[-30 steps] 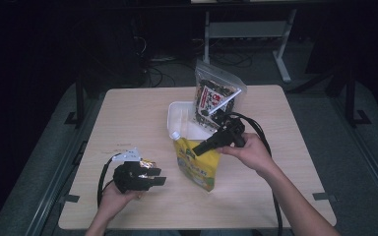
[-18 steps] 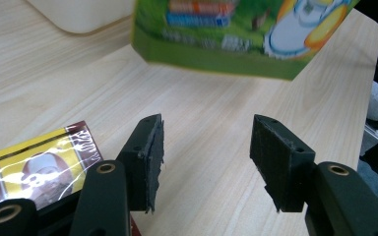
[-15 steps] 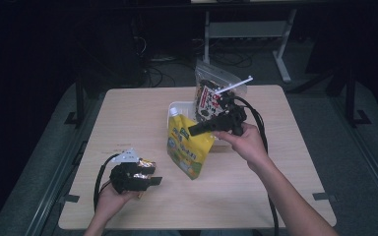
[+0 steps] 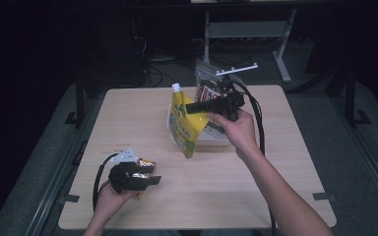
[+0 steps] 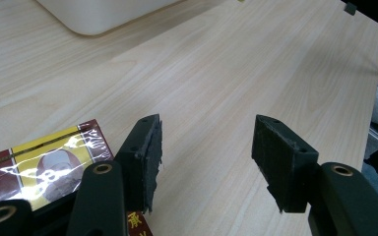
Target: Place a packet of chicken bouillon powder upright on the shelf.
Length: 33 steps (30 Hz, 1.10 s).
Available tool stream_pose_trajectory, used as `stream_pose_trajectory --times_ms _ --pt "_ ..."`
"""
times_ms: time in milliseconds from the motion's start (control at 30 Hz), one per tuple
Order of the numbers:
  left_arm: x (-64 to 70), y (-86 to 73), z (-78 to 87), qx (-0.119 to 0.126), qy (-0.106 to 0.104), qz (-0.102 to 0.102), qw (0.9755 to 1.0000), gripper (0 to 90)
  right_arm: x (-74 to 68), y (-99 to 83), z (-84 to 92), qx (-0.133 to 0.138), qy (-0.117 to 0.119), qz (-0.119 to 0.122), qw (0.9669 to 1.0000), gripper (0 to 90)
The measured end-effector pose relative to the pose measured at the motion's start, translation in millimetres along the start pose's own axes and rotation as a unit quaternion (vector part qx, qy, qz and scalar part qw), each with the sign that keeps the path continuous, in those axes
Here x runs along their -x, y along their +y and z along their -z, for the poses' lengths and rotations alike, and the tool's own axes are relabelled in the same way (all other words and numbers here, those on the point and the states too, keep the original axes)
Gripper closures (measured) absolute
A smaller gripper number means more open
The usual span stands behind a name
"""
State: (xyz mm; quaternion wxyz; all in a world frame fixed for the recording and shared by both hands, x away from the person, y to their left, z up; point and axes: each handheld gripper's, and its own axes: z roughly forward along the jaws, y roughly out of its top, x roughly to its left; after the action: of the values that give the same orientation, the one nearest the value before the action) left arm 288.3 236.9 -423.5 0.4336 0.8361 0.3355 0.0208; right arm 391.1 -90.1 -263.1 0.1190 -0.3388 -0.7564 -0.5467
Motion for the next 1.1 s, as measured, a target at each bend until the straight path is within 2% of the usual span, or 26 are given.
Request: stream_pose_trajectory --times_ms 200,367,567,633,700,767,1100 --pt "-0.7 0.0 0.9 0.002 -0.001 0.000 1.0000 44.1 2.2 8.2 -4.6 0.014 -0.015 -0.002 0.9998 89.7" --pt "-0.7 0.1 1.7 0.003 0.000 0.000 1.0000 44.1 6.4 16.2 -11.0 0.025 -0.041 -0.001 0.9988 89.7" --pt "-0.8 0.0 1.1 0.003 0.000 0.000 1.0000 44.0 10.8 21.7 -17.2 0.035 -0.051 -0.008 0.9980 89.6" --pt "-1.0 -0.2 1.2 0.001 0.000 -0.001 1.0000 43.9 14.4 25.6 -21.5 0.042 -0.066 -0.010 0.9969 89.7" --pt "-1.1 -0.5 1.6 0.003 0.000 0.001 1.0000 43.6 16.2 27.5 -24.3 0.047 -0.066 -0.012 0.9967 89.7" --pt "-1.2 -0.9 1.2 0.002 0.000 0.001 1.0000 43.4 16.5 30.5 -27.9 0.045 -0.078 -0.007 0.9959 89.6" --pt "-2.2 -1.8 1.5 0.003 -0.003 0.003 1.0000 43.3 26.7 36.4 -46.7 0.057 -0.095 -0.017 0.9937 89.6"
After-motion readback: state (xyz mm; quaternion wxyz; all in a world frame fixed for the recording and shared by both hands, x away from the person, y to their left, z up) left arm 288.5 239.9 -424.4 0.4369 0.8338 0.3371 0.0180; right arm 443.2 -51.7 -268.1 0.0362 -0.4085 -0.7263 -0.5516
